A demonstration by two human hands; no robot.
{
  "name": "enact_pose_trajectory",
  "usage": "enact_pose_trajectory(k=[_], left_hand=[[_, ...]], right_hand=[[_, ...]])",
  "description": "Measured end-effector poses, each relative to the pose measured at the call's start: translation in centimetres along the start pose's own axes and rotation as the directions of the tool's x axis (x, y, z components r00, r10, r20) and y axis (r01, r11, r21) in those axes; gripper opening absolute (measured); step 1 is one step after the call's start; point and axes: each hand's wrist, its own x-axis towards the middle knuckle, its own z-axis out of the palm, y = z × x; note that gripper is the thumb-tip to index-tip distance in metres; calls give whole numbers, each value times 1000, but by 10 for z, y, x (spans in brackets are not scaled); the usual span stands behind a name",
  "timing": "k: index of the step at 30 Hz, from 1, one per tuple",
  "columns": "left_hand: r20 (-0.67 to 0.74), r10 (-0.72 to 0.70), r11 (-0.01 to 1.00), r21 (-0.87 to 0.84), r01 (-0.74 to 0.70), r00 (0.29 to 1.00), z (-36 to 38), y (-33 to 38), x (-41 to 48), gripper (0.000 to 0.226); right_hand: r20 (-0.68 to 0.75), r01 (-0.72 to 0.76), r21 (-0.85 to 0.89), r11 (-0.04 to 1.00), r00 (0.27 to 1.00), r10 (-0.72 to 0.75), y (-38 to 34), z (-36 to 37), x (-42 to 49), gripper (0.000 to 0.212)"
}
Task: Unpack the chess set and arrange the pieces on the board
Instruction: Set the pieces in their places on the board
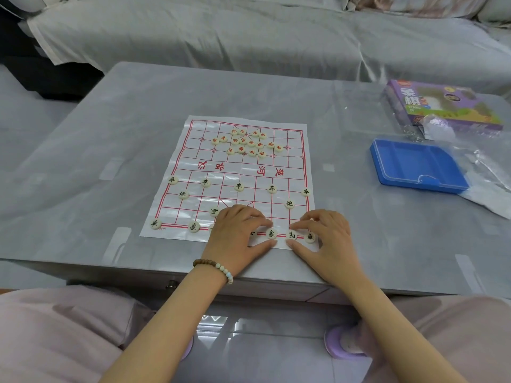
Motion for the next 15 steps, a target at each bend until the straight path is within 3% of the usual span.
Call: enact_pose_trajectory(k=[6, 12, 15], left_hand=[[2, 3, 1000, -2, -3, 1000, 1, -1, 0, 50], [11, 8, 1000, -12, -8, 1000, -1, -1, 0, 38], [-5, 11, 1000, -10, -11, 1000, -2, -1, -3, 46]], right_hand=[[-10, -20, -22, 1000, 1000, 20, -2, 2, 0, 27], [-12, -15, -42, 999, 1000, 14, -2, 2, -2, 37], [-9, -16, -42, 999, 1000, 16, -2, 2, -2, 38]])
